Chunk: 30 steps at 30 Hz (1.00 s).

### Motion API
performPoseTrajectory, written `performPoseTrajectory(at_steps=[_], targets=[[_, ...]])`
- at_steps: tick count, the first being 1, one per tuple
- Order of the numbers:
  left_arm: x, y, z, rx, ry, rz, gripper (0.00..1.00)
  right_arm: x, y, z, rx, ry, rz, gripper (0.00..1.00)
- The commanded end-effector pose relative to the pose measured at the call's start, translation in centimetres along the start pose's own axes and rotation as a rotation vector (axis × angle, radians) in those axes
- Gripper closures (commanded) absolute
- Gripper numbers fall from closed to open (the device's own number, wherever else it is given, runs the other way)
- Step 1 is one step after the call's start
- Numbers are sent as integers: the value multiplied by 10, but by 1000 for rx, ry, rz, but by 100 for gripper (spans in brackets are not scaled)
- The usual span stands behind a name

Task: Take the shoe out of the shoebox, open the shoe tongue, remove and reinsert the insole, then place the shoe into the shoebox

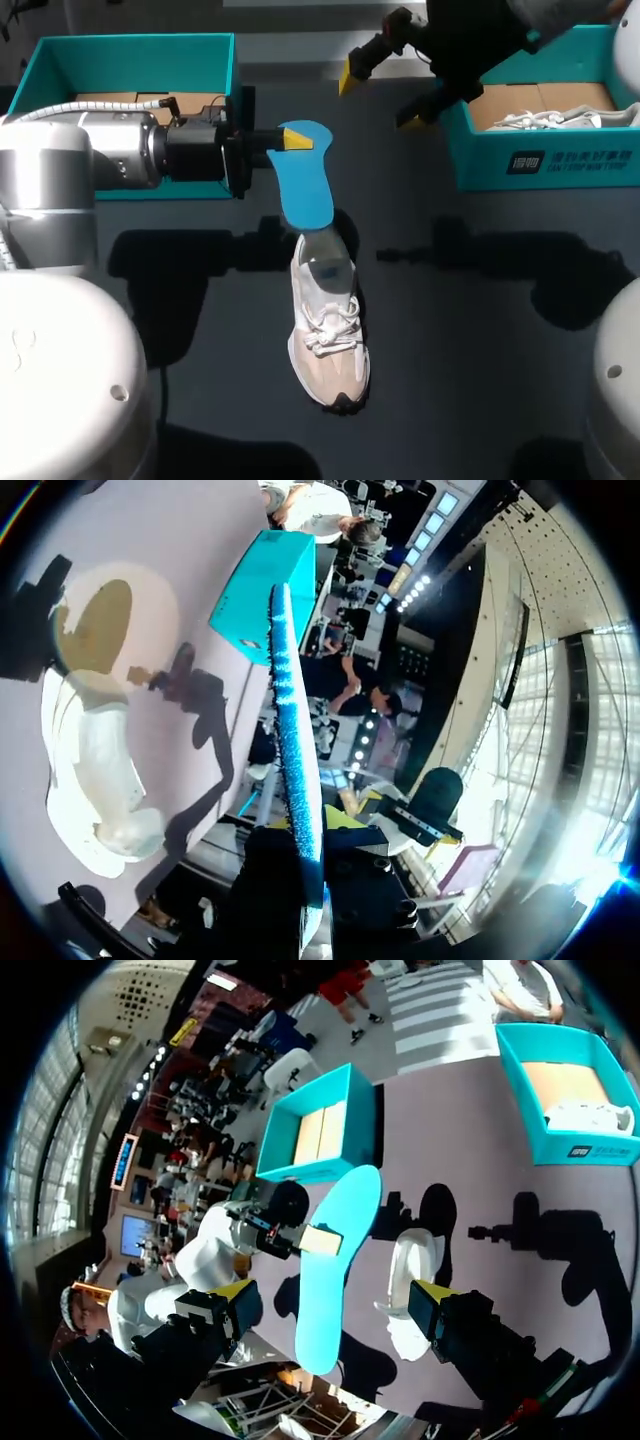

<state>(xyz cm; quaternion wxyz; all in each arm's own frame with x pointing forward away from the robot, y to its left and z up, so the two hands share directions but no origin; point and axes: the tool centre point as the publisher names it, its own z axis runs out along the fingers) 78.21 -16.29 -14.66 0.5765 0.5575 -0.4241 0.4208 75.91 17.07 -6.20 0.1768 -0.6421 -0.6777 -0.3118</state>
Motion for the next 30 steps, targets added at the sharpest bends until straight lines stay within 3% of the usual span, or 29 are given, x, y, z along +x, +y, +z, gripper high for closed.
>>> performPoseTrajectory(at_steps=[1, 11, 29, 30], targets=[[-2, 0, -1, 18, 6, 26, 100, 5, 0, -7, -4, -56, -5, 0], [-4, -6, 2, 45, 1, 139, 100, 32, 0, 1, 42, -243, 0, 0], [-3, -9, 4, 72, 13, 235, 100, 32, 0, 1, 42, -243, 0, 0], [-3, -9, 4, 72, 13, 235, 100, 35, 0, 4, 31, -315, -24, 0]])
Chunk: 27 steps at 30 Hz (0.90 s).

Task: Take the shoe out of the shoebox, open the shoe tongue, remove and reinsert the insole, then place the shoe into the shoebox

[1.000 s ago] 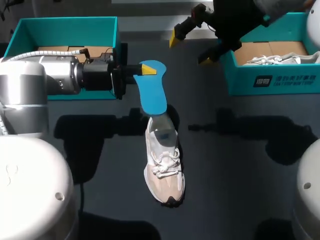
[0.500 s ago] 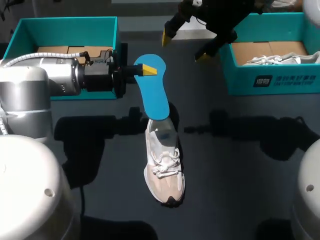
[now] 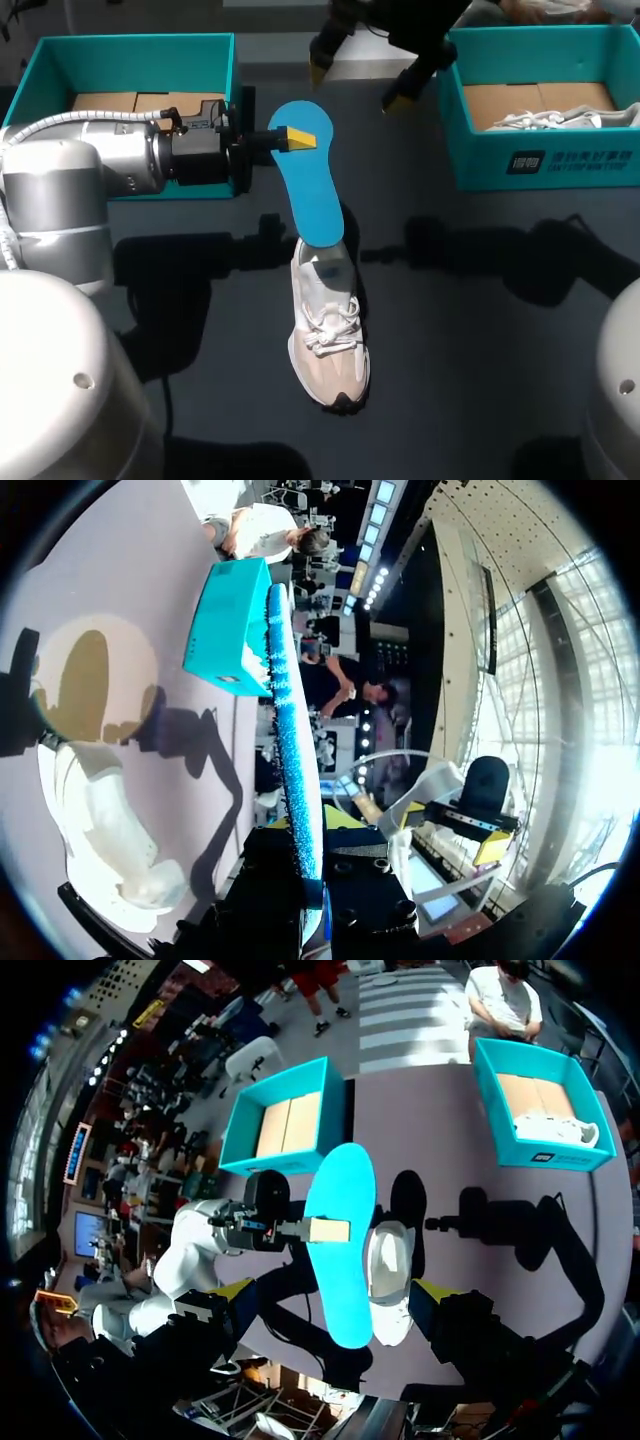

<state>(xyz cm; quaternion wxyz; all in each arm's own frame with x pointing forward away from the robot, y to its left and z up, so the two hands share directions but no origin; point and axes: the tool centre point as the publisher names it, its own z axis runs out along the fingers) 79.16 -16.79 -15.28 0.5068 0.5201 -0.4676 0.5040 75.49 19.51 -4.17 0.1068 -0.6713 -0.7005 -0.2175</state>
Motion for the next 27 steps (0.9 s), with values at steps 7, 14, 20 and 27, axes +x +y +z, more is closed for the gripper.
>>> performPoseTrajectory(at_steps=[7, 14, 20, 27], targets=[[1, 2, -1, 3, -2, 0, 100, 13, 2, 13, 0, -396, -35, 0], [1, 2, -1, 3, -2, 0, 100, 13, 2, 13, 0, -396, -35, 0], [1, 2, -1, 3, -2, 0, 100, 13, 2, 13, 0, -396, -35, 0], [1, 2, -1, 3, -2, 0, 100, 15, 3, 28, 11, -395, -65, 0]])
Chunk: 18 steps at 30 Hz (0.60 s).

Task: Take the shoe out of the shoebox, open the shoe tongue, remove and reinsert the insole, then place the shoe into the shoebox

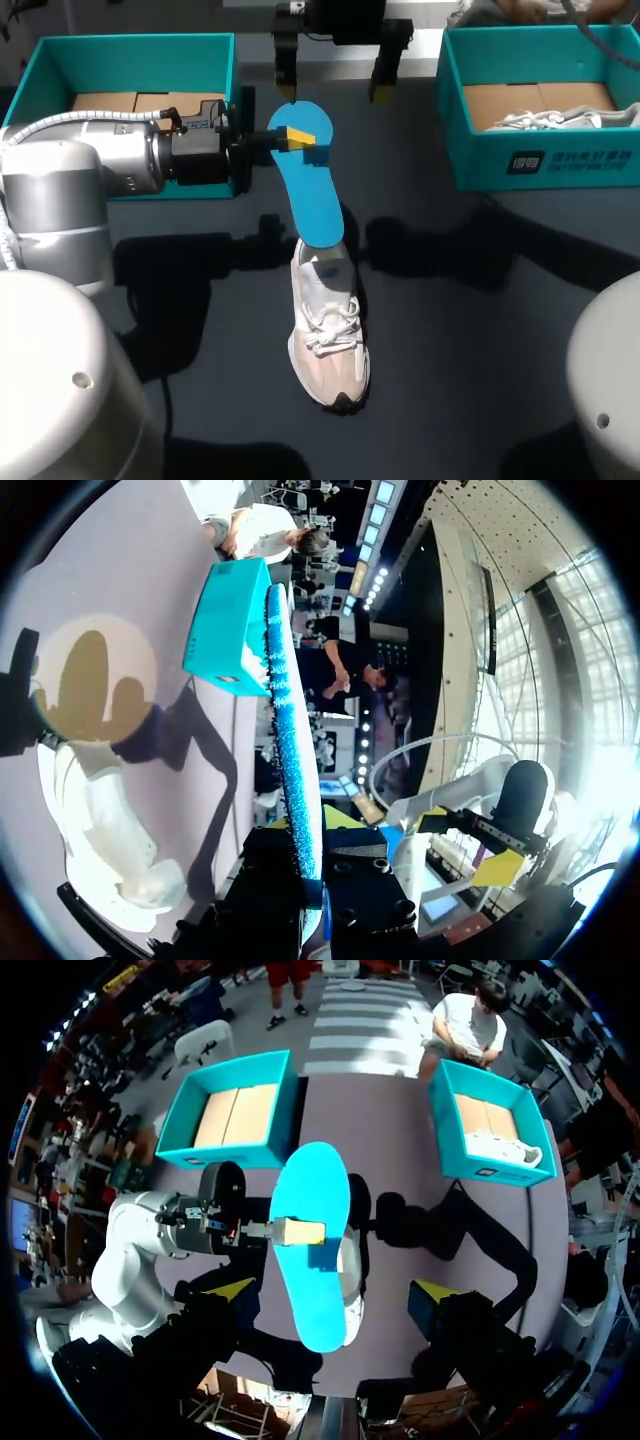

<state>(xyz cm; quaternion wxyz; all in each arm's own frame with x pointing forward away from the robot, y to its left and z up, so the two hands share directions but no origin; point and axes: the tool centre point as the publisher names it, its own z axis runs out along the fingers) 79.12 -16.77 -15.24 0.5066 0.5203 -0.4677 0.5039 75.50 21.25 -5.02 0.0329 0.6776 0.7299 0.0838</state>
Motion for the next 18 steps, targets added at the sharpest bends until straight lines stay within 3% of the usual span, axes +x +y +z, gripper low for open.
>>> performPoseTrajectory(at_steps=[1, 18], targets=[[0, 2, 0, 3, -2, 0, 100, 8, 5, 12, -13, 10, 4, 0], [0, 2, 0, 3, -2, 0, 100, 4, 5, 18, -13, -40, 22, 0]])
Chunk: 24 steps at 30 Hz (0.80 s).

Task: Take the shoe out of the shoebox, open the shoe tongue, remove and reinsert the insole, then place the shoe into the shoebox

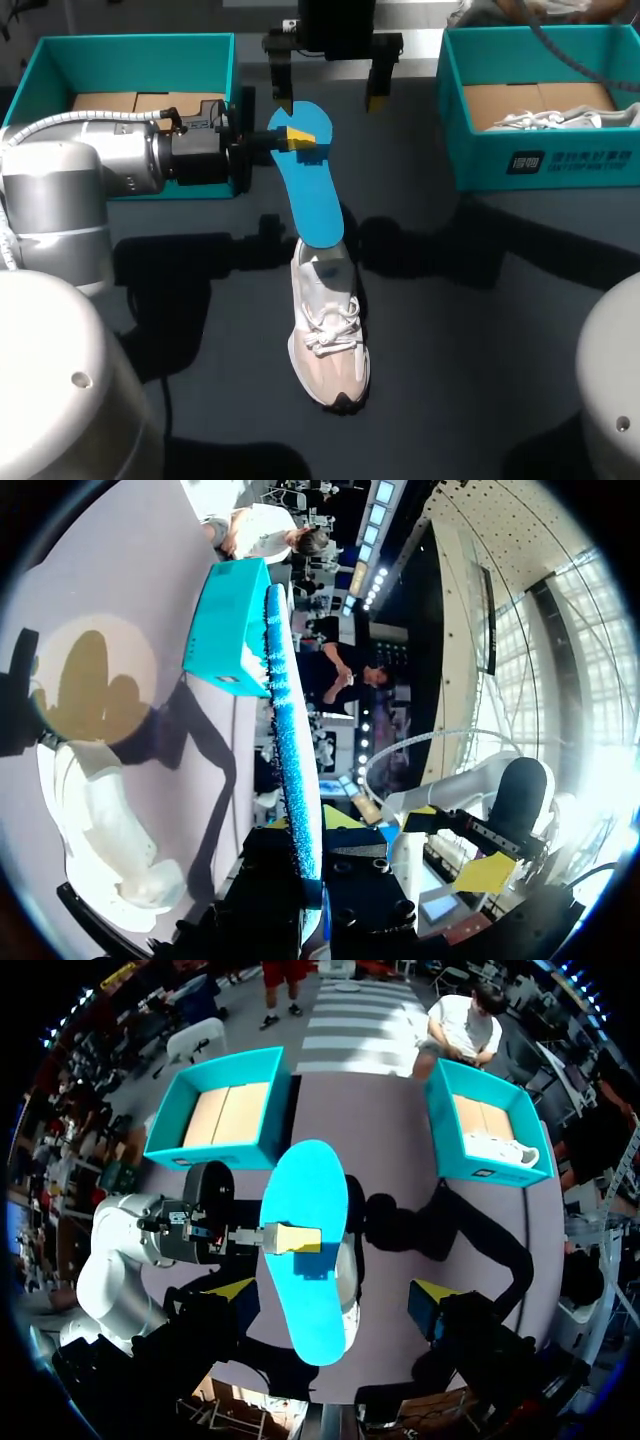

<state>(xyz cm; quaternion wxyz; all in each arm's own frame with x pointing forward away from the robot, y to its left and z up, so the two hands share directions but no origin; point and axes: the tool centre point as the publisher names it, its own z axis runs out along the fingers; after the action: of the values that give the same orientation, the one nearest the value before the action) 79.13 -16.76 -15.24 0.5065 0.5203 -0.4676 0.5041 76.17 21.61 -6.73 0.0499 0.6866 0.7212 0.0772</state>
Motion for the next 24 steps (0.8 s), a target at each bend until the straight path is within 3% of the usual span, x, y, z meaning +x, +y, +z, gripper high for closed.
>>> performPoseTrajectory(at_steps=[1, 7, 9, 11, 17, 24], targets=[[0, 2, 0, 2, -2, 0, 100, 2, 1, -1, 2, -4, 1, 0], [0, 2, 0, 2, -2, 0, 100, 2, 1, -1, 2, -4, 1, 0], [0, 2, 0, 2, -2, 0, 100, -11, 3, -7, -81, 192, 67, 0], [0, 2, 0, 2, -2, 0, 100, -20, 4, -11, -103, 295, 59, 0], [0, 2, 0, 2, -2, 0, 100, -48, 5, -19, -54, 538, 37, 0], [0, 2, 0, 2, -2, 0, 100, -71, 2, -1, -16, 792, 57, 0]])
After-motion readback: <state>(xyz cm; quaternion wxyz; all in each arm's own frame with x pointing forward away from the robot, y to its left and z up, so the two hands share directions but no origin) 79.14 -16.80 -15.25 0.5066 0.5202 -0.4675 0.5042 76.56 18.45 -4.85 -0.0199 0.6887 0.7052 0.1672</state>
